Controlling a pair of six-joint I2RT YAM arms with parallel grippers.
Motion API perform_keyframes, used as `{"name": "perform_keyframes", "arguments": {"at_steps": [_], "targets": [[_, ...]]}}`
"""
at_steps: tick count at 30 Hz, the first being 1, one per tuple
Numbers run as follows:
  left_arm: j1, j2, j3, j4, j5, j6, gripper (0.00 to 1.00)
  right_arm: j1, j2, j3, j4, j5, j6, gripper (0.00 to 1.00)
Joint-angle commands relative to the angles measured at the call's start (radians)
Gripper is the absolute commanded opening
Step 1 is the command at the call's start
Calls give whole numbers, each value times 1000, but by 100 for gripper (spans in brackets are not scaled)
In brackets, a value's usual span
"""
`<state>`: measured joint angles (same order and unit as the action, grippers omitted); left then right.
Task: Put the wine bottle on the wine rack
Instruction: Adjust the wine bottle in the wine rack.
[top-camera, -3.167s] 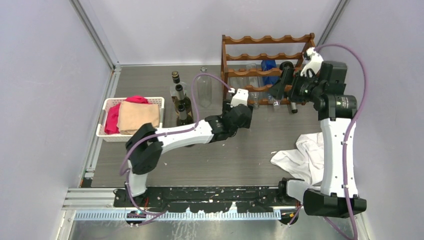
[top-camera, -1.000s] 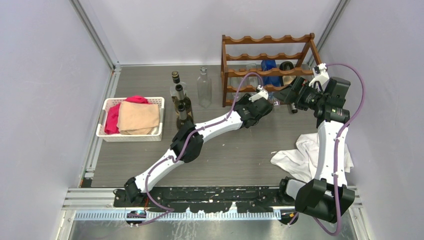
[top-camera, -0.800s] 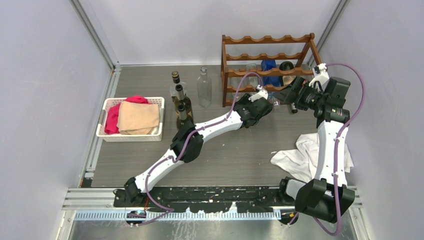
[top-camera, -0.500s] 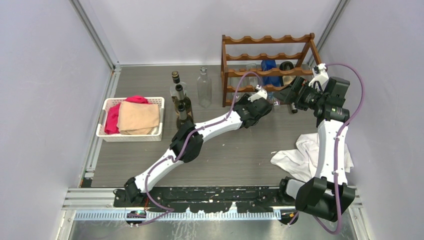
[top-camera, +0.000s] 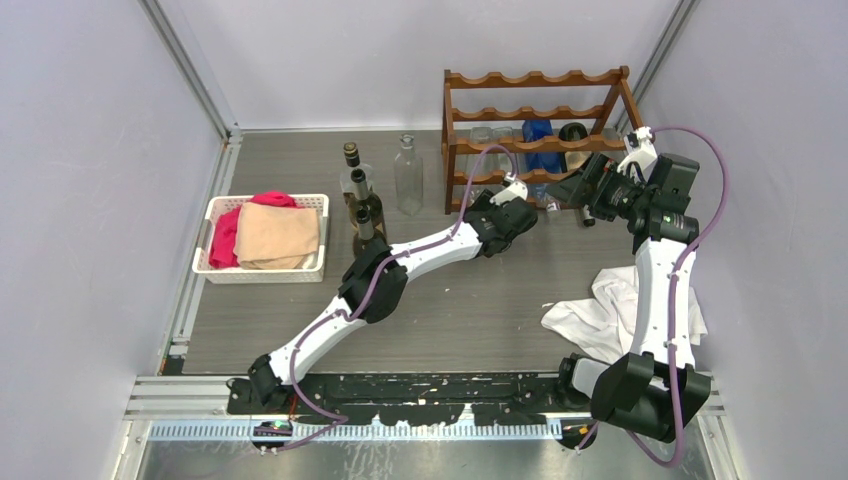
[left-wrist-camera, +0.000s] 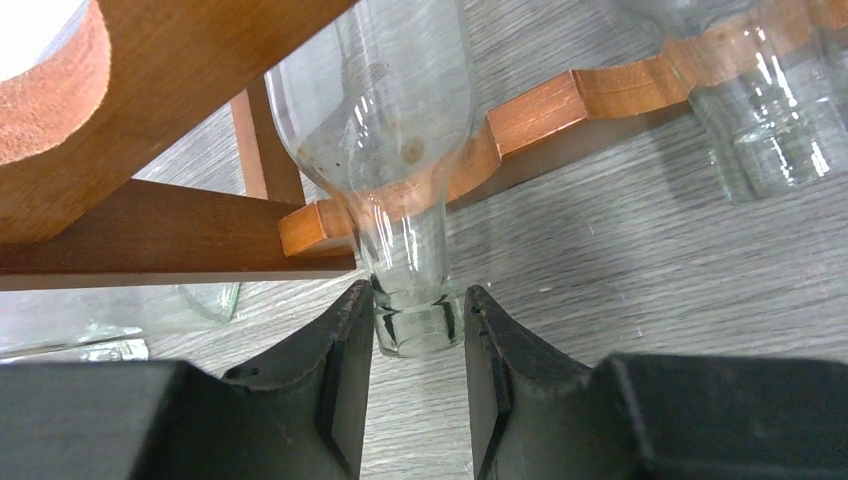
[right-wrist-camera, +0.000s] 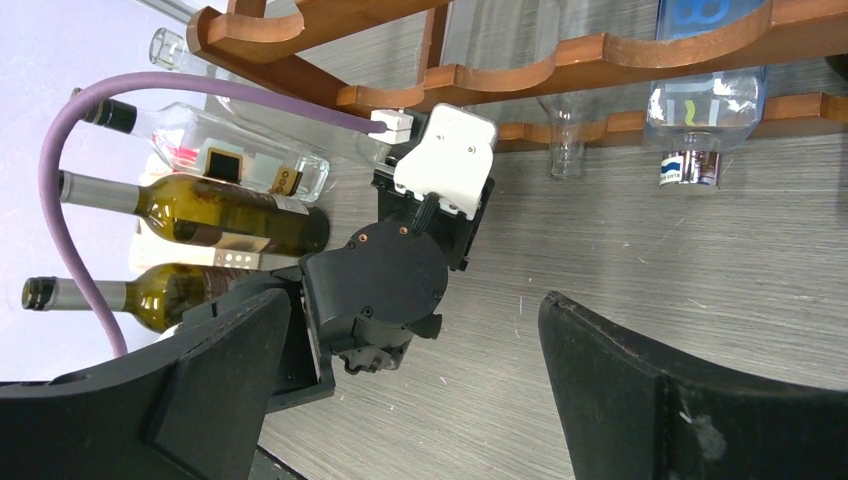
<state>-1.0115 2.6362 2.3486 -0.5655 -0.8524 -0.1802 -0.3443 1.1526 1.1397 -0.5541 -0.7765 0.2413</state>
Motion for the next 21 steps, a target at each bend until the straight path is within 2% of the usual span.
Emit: {"name": "perform_keyframes", "arguments": {"at_steps": [1,11,21], "targets": [[-10,-12,-11,16,74,-9,0,-5,-2,23,23,-16,-12,100],[1,18,42,38,95,27,0,-5,5,27,14,-18,-20,100],[-3,47,66,20,133,-22,0,-4,16,33,5,-21,-29,100]]}}
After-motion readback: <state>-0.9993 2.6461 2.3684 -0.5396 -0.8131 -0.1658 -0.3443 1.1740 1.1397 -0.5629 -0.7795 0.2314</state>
